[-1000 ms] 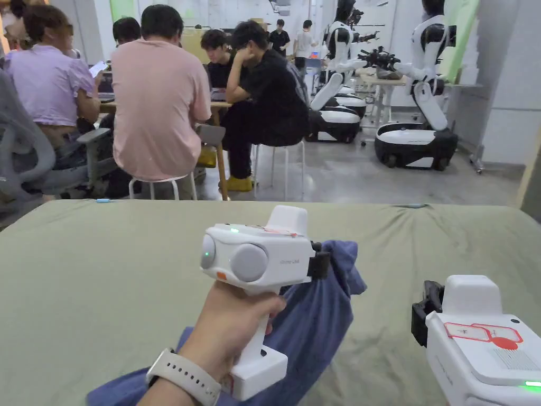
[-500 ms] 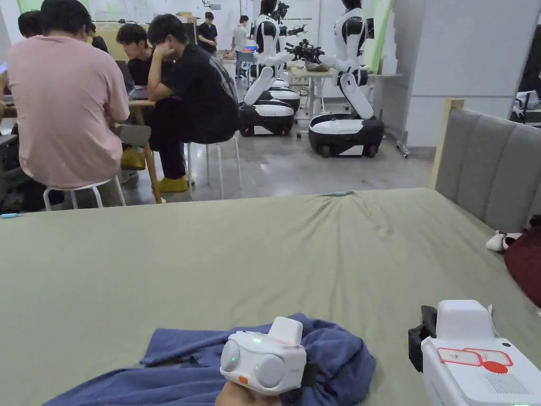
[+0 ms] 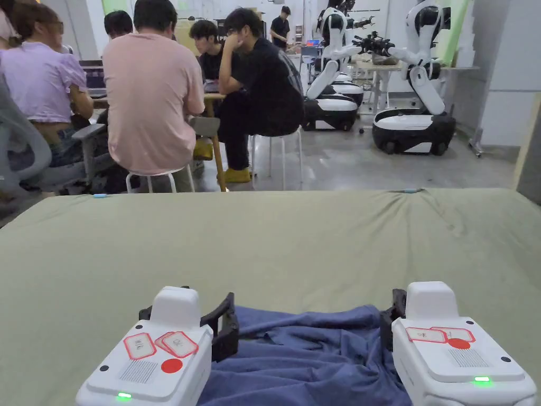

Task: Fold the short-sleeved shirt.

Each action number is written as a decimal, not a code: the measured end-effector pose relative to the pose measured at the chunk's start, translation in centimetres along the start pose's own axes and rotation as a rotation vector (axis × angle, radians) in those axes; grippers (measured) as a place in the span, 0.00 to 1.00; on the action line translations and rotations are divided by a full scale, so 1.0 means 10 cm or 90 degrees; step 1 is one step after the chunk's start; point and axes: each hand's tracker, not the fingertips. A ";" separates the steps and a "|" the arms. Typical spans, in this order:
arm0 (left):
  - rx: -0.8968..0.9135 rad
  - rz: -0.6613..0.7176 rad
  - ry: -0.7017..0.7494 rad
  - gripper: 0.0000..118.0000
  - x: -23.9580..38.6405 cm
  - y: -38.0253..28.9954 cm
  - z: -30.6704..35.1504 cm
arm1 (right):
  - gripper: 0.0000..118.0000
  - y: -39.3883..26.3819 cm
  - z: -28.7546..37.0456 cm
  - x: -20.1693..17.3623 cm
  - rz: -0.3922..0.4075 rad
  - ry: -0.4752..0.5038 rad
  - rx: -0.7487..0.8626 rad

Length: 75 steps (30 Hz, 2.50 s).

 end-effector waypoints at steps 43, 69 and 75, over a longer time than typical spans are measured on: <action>-0.478 0.013 -0.049 0.00 -0.96 -0.12 -2.00 | 0.00 -0.58 -0.69 1.06 0.053 -0.049 -0.135; -0.409 -0.094 -0.002 0.00 -0.86 -0.25 -1.70 | 0.05 -0.95 -0.92 2.14 0.020 0.105 -0.293; -0.328 -0.243 0.059 0.00 -0.87 0.22 -1.50 | 0.05 0.05 -0.59 1.86 0.059 -0.011 -0.166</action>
